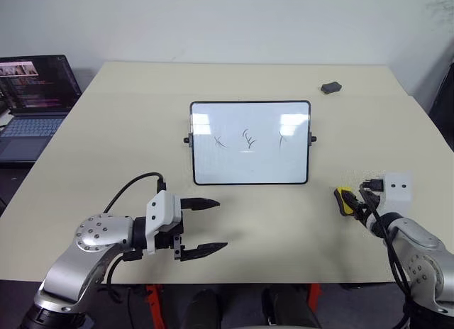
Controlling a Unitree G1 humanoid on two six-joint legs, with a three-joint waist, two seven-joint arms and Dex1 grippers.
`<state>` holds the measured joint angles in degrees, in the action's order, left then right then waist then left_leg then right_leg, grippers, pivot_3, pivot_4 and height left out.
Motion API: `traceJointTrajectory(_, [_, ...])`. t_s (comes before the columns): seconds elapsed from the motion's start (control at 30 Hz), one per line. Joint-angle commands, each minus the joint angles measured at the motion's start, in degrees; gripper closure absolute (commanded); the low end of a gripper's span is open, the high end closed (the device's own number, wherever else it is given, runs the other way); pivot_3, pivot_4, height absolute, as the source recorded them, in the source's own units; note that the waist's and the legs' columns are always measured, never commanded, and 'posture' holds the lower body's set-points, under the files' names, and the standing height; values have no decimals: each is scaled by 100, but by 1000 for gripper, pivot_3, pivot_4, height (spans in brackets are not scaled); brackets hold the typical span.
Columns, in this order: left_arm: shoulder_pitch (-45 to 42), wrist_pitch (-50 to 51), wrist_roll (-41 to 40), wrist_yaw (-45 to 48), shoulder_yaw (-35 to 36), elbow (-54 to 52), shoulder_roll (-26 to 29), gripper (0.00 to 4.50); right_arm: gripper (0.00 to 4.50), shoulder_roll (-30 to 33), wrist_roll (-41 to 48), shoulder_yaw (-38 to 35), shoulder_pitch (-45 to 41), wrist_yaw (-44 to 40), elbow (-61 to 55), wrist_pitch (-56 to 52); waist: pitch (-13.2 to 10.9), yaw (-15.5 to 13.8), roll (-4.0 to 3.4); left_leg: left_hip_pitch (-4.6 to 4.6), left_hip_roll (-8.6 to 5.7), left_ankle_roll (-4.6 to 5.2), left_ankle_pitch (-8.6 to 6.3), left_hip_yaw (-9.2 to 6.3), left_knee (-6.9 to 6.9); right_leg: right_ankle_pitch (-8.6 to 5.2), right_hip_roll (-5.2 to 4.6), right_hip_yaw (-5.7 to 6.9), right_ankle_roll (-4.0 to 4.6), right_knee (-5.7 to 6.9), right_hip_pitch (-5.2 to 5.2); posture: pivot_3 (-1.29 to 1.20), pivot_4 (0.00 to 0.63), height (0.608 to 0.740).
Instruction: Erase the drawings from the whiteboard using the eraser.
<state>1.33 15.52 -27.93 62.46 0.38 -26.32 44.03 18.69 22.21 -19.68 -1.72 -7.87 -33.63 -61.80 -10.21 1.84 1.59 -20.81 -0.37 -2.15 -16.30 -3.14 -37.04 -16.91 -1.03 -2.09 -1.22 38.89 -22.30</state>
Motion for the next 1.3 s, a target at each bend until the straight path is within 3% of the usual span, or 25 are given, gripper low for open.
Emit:
traceJointTrajectory(0.03, [-95, -70, -21, -11, 16, -46, -35, 0, 2194, -38, 47, 33, -108, 37, -152, 23, 0, 0, 0, 0, 0, 0, 0, 0, 0, 0, 0, 0, 0, 0, 0, 0, 150, 740])
traceJointTrajectory(0.43, [-66, -61, -22, -35, 24, -80, -52, 0, 2194, -62, -114, 124, -151, 85, -78, 177, 0, -1, 0, -1, -1, 0, 0, 1, 0, 0, 0, -1, 0, -1, 0, 0, 150, 740])
traceJointTrajectory(0.53, [-42, -52, -24, -56, 30, -96, -50, 0, 1649, 0, -87, 90, -108, 38, -177, 209, 0, -1, 0, -1, 0, 0, 0, 0, 0, 0, 0, -1, 0, -1, 0, 0, 150, 740])
traceJointTrajectory(0.67, [-41, -44, -20, -65, 28, -93, -45, 0, 238, 82, -128, 109, -30, 59, -231, 177, 0, -1, 0, -1, -1, 0, 0, 1, 0, 0, 0, -1, 0, -2, 0, 0, 150, 740])
traceJointTrajectory(0.7, [-48, -42, -20, -64, 22, -92, -48, 0, 58, 86, -117, 114, -18, 64, -218, 155, 0, -2, 0, -1, -1, 0, 0, 1, 0, 0, 0, -1, 0, -2, 0, 0, 150, 740])
traceJointTrajectory(1.3, [-27, -71, -7, -16, 36, -69, -25, 0, 58, 35, -316, 312, -261, 37, 485, 480, 0, 0, 0, -1, 0, 0, 0, 1, 0, 0, 0, -1, 0, -2, 0, 0, 150, 740])
